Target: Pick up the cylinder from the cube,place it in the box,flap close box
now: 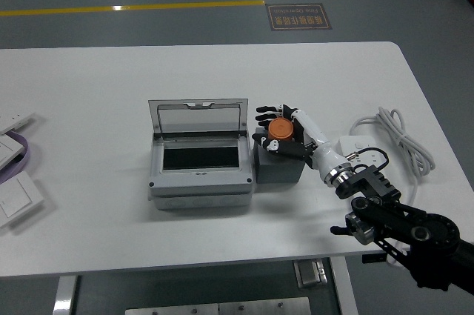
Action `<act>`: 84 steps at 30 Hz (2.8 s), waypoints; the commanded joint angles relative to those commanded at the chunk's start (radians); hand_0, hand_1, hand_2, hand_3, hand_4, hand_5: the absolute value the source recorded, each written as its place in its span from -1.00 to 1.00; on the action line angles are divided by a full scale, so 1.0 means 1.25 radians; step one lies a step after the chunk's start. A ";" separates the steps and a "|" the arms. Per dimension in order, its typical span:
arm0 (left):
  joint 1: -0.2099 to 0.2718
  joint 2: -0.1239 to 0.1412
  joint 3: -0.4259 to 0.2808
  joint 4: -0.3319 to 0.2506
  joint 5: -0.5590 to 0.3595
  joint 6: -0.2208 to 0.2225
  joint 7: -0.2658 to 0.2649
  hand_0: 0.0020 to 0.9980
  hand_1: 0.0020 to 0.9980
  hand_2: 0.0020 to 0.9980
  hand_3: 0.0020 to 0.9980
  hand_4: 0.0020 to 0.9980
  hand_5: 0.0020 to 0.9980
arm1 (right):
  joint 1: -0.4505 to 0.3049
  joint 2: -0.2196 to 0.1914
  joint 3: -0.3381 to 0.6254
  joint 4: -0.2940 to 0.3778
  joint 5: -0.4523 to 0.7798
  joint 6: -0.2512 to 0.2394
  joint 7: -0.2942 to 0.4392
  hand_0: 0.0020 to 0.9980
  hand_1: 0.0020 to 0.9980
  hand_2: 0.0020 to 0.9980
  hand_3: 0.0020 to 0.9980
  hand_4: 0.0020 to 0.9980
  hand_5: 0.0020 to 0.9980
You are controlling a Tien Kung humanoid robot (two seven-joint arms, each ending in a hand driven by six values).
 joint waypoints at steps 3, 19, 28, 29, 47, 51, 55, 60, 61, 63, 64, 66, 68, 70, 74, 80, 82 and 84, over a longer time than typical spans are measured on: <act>0.000 0.000 0.000 0.000 0.000 0.000 0.000 0.20 0.02 0.12 0.24 0.41 -0.60 | 0.000 0.001 -0.001 -0.003 0.002 0.000 -0.001 0.54 0.40 0.32 0.33 0.66 -0.89; -0.001 0.000 0.000 0.000 0.001 0.001 -0.002 0.19 0.02 0.12 0.24 0.41 -0.61 | 0.001 0.002 0.001 -0.004 0.023 0.001 0.000 0.48 0.34 0.19 0.15 0.05 -0.91; -0.002 0.000 -0.002 0.000 0.003 0.001 -0.003 0.19 0.02 0.12 0.24 0.41 -0.61 | 0.001 0.002 -0.001 0.001 0.018 -0.001 -0.012 0.27 0.12 -0.02 -0.24 -1.00 -1.00; -0.002 0.000 -0.002 0.000 0.003 0.001 -0.003 0.19 0.02 0.12 0.24 0.41 -0.61 | 0.001 0.002 -0.001 0.001 0.017 -0.002 -0.013 0.27 0.12 -0.02 -0.24 -1.00 -1.00; -0.002 0.000 -0.006 0.000 0.005 0.001 -0.005 0.19 0.02 0.12 0.24 0.41 -0.61 | 0.002 0.003 0.020 0.025 0.033 -0.034 0.008 0.00 -0.20 -0.29 -0.54 -1.00 -1.00; -0.002 0.000 -0.006 0.000 0.006 0.001 -0.005 0.19 0.02 0.12 0.24 0.41 -0.61 | 0.000 0.003 0.040 0.048 0.023 -0.047 0.002 0.00 -0.20 -0.29 -0.54 -1.00 -1.00; -0.002 0.000 -0.006 0.000 0.006 0.001 -0.006 0.19 0.02 0.12 0.24 0.42 -0.61 | -0.008 -0.005 0.059 0.099 -0.013 -0.061 -0.035 -0.03 -0.22 -0.31 -0.55 -1.00 -1.00; 0.000 0.000 -0.001 0.001 0.001 0.002 -0.006 0.19 0.02 0.12 0.24 0.42 -0.61 | -0.013 -0.017 0.078 0.189 -0.082 -0.077 -0.104 -0.06 -0.25 -0.33 -0.58 -1.00 -1.00; 0.000 0.000 0.000 0.001 0.000 0.002 -0.006 0.19 0.02 0.12 0.24 0.42 -0.61 | -0.013 -0.019 0.080 0.207 -0.094 -0.081 -0.116 -0.06 -0.25 -0.33 -0.58 -1.00 -1.00; 0.000 0.001 0.002 0.002 -0.002 0.002 -0.006 0.19 0.02 0.12 0.24 0.42 -0.61 | -0.012 -0.022 0.084 0.250 -0.110 -0.088 -0.141 -0.06 -0.25 -0.33 -0.58 -1.00 -1.00; 0.000 0.001 0.003 0.002 -0.003 0.002 -0.006 0.19 0.02 0.13 0.24 0.42 -0.61 | -0.009 -0.024 0.085 0.269 -0.109 -0.090 -0.152 -0.60 -0.55 -0.39 -0.60 -1.00 -1.00; 0.001 0.001 0.006 0.002 -0.005 0.002 -0.005 0.19 0.02 0.13 0.24 0.42 -0.61 | 0.000 -0.025 0.085 0.310 -0.101 -0.089 -0.177 -0.60 -0.55 -0.39 -0.60 -1.00 -1.00; 0.001 0.002 0.009 0.002 -0.007 0.002 -0.005 0.19 0.02 0.13 0.24 0.42 -0.61 | 0.016 -0.023 0.080 0.347 -0.090 -0.083 -0.201 -0.60 -0.55 -0.39 -0.60 -1.00 -1.00; 0.001 0.002 0.011 0.003 -0.009 0.002 -0.005 0.19 0.02 0.13 0.24 0.42 -0.60 | 0.037 -0.018 0.070 0.379 -0.092 -0.073 -0.228 -0.89 -0.71 -0.45 -0.63 -1.00 -1.00; 0.000 0.004 0.016 0.004 -0.012 0.002 -0.005 0.19 0.02 0.13 0.24 0.42 -0.60 | 0.093 0.008 0.037 0.400 -0.148 -0.054 -0.292 -0.89 -0.71 -0.45 -0.63 -1.00 -1.00; -0.001 0.007 0.025 0.005 -0.018 0.002 -0.006 0.19 0.02 0.13 0.24 0.42 -0.60 | 0.179 0.060 -0.022 0.368 -0.260 0.005 -0.415 -0.99 -0.74 -0.44 -0.63 -1.00 -1.00; -0.002 0.008 0.028 0.005 -0.020 0.002 -0.005 0.19 0.02 0.12 0.24 0.42 -0.59 | 0.208 0.078 -0.048 0.344 -0.301 0.021 -0.458 -0.99 -0.75 -0.43 -0.63 -1.00 -1.00; -0.002 0.008 0.030 0.006 -0.022 0.003 -0.005 0.19 0.02 0.12 0.24 0.42 -0.59 | 0.228 0.093 -0.067 0.324 -0.342 0.031 -0.498 -0.99 -0.75 -0.43 -0.63 -1.00 -1.00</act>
